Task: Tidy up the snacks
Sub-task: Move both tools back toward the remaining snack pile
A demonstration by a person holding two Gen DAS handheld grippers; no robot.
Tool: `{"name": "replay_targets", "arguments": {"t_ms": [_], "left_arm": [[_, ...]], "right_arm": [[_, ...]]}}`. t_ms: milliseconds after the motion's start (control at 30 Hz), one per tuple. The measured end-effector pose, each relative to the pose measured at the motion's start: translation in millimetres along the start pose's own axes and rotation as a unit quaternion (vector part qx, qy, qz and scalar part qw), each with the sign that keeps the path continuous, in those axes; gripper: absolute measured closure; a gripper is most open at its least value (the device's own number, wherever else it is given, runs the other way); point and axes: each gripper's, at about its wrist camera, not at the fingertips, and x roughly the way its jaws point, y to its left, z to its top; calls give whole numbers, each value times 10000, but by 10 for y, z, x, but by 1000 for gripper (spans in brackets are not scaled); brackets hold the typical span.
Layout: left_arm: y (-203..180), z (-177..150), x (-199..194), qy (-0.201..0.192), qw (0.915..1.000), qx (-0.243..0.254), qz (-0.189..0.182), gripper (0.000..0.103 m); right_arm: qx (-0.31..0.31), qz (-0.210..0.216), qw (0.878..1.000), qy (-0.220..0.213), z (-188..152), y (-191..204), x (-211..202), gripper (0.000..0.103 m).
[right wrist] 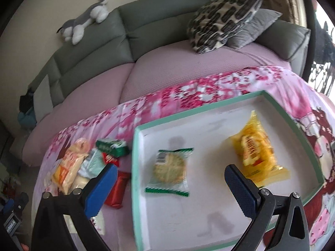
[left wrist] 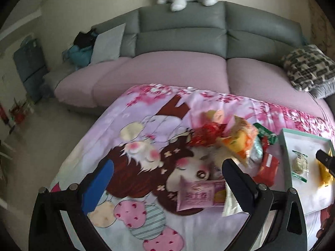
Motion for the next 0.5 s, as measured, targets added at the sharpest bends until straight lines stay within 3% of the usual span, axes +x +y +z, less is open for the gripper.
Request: {"name": "replay_targets", "arguments": {"t_ms": [300, 500], "left_arm": [[258, -128, 172, 522, 9965, -591, -282, 0], [290, -220, 374, 875, 9924, -747, -437, 0]], "right_arm": [[-409, 276, 9987, 82, -201, 449, -2, 0], [-810, 731, 9933, 369, -417, 869, 35, 0]]}}
